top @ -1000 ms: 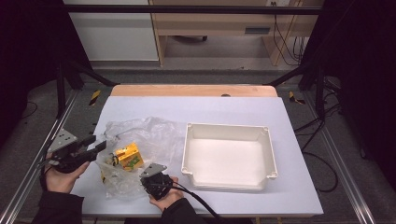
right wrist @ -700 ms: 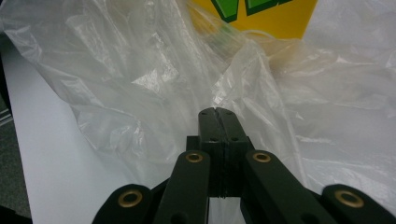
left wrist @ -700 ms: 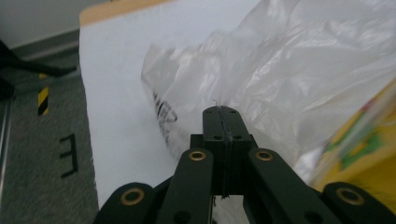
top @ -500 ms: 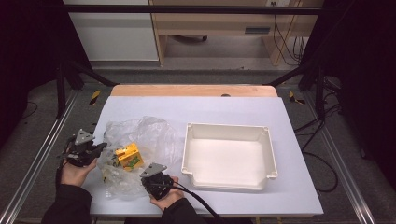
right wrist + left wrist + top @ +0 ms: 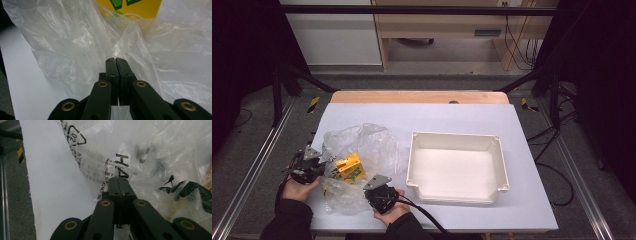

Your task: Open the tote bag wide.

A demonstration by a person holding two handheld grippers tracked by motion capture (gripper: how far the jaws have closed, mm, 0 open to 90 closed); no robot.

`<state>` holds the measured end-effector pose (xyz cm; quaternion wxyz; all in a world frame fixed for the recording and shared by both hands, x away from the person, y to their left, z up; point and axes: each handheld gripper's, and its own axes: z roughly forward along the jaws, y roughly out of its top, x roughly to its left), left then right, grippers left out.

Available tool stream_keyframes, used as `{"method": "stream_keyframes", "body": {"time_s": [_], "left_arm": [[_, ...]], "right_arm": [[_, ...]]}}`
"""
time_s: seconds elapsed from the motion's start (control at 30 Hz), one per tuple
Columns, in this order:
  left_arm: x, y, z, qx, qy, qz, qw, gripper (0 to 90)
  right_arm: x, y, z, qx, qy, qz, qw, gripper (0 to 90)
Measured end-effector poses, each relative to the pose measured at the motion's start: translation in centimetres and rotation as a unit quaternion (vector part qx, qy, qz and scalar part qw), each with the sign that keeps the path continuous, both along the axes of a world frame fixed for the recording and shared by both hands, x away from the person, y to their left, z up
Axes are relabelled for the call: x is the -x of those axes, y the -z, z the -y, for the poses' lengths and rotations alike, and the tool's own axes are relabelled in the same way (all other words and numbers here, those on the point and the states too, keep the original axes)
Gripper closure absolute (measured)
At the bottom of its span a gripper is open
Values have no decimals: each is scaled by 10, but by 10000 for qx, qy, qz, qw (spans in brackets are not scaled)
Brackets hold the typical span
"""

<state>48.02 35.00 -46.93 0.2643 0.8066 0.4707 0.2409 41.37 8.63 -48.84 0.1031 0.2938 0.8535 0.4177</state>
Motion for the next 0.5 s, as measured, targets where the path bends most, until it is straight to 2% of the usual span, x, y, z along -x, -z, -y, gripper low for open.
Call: {"method": "stream_keyframes", "body": {"time_s": [0.17,0.2,0.23,0.27,0.3,0.33,0.37,0.5], "left_arm": [[1,-1,-4,154,-67,20,9999,827],[2,-3,-5,180,-103,67,9998,794],[5,-8,-7,332,-126,170,9992,748],[5,-8,-7,332,-126,170,9992,721],[9,-14,-10,483,-202,353,9980,681],[9,-14,-10,483,-202,353,9980,646],[12,-19,-12,567,-264,481,9969,646],[18,-30,-19,799,-384,812,9927,518]], "right_arm": [[0,-1,0,-87,-12,53,9999,847],[0,-2,1,-126,-31,85,9999,841],[1,-5,2,-212,-36,134,9997,829],[1,-5,3,-231,-25,136,9996,825],[1,-6,3,-242,-22,128,9996,821],[1,-6,3,-242,-22,128,9996,821],[0,-6,3,-251,-34,144,9996,820],[1,-9,5,-311,-29,146,9994,813]]}}
